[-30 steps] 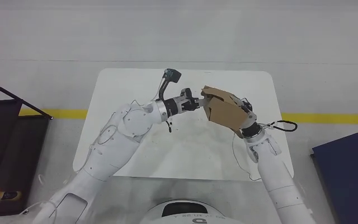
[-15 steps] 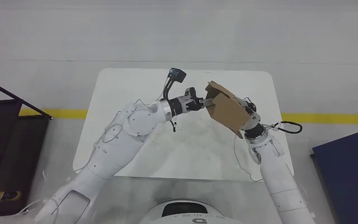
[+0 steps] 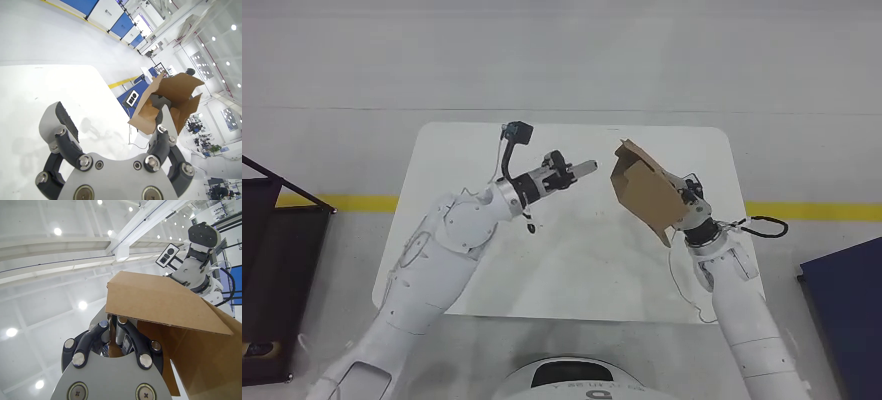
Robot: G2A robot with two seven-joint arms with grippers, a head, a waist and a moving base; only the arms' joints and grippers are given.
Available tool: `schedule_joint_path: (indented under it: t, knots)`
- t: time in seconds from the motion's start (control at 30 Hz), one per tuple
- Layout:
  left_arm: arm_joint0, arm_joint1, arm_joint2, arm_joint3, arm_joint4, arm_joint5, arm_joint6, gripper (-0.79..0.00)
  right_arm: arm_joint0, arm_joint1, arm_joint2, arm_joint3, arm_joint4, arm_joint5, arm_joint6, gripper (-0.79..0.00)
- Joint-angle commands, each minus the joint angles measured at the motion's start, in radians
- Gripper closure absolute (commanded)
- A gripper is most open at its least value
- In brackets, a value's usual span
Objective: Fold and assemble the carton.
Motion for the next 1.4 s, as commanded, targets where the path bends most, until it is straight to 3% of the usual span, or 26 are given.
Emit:
schedule_joint_path:
  t: [0.0,0.17,0.37,0.87,1.1,1.37]
  knots:
    - [0.033,0.005,-0.025,-0.007,-0.019,-0.003,0.000,-0.785,0.000,0.000,0.000,0.000,0.000,0.000,0.000,0.000]
    - [0.085,0.010,-0.060,-0.010,-0.105,-0.006,0.002,-0.785,0.000,0.000,0.000,0.000,0.000,0.000,0.000,0.000]
    - [0.082,0.009,-0.066,0.024,-0.128,0.000,0.023,-0.785,0.006,-0.006,-0.007,0.039,0.074,0.038,-0.040,0.000]
    - [-0.092,-0.037,0.089,0.208,-0.135,0.020,0.072,-0.785,0.022,-0.006,-0.039,0.092,0.055,0.108,0.026,0.000]
    - [-0.142,-0.061,0.157,0.221,-0.158,0.004,0.076,-0.785,0.018,-0.005,-0.041,0.093,0.055,0.126,0.043,0.000]
    - [-0.152,-0.072,0.186,0.212,-0.164,-0.007,0.064,-0.785,0.012,-0.006,-0.043,0.093,0.056,0.105,0.031,0.000]
